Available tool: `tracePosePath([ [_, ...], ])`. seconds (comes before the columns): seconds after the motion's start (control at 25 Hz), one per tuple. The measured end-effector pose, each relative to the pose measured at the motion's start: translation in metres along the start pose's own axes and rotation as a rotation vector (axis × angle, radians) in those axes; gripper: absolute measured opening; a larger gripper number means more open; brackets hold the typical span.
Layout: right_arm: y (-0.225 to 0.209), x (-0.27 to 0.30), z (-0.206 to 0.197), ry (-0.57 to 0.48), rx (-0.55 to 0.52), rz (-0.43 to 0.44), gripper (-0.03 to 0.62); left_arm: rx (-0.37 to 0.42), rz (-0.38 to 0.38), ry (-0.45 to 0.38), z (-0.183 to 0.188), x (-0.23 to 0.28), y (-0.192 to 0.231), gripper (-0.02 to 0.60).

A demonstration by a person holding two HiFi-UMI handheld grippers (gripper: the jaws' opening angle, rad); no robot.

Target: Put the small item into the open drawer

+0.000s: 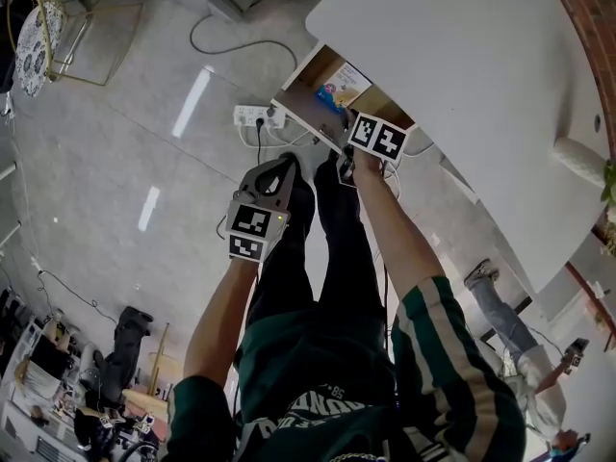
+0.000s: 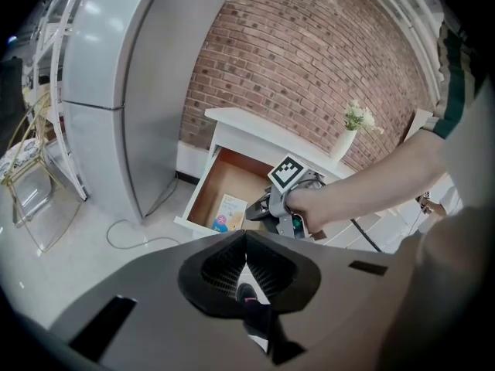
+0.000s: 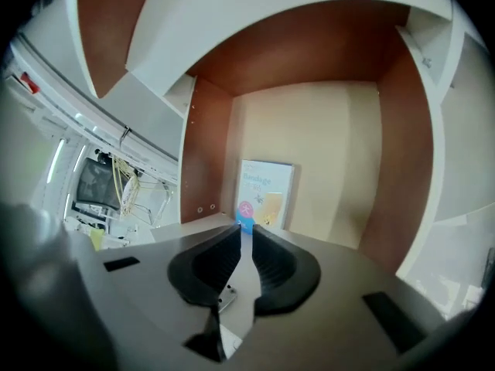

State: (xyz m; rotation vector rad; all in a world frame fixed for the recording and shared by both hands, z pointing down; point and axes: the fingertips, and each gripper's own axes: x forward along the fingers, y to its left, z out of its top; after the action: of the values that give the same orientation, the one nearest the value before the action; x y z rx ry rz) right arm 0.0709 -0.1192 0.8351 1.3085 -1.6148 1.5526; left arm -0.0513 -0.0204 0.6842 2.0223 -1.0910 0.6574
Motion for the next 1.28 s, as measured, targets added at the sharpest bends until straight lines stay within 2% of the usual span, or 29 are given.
tracePosePath([
  [0.44,0.026,-0.067,-0.017,-0.069,-0.151,0.051,0.028,0.055,-0.004,-0.036,0.037,-0.020,-0.018,0.016],
  [0.72,0.047,-0.114,-0.035,-0.075,-0.240,0.090,0.025,0.098,-0.018,-0.065,0.062,-0.038,-0.032,0.015],
  [0.88,0.063,-0.140,-0.055,-0.041,-0.326,0.098,0.025,0.119,-0.027,-0.074,0.073,-0.052,-0.041,0.015],
  [1.04,0.069,-0.160,-0.071,-0.040,-0.315,0.107,0.025,0.140,-0.039,-0.096,0.085,-0.064,-0.050,0.015],
  [1.16,0.079,-0.175,-0.065,-0.077,-0.302,0.128,0.025,0.160,-0.048,-0.113,0.097,-0.069,-0.053,0.015],
  [1.28,0.095,-0.195,-0.047,-0.148,-0.357,0.146,0.025,0.177,-0.044,-0.148,0.115,-0.078,-0.052,0.016],
])
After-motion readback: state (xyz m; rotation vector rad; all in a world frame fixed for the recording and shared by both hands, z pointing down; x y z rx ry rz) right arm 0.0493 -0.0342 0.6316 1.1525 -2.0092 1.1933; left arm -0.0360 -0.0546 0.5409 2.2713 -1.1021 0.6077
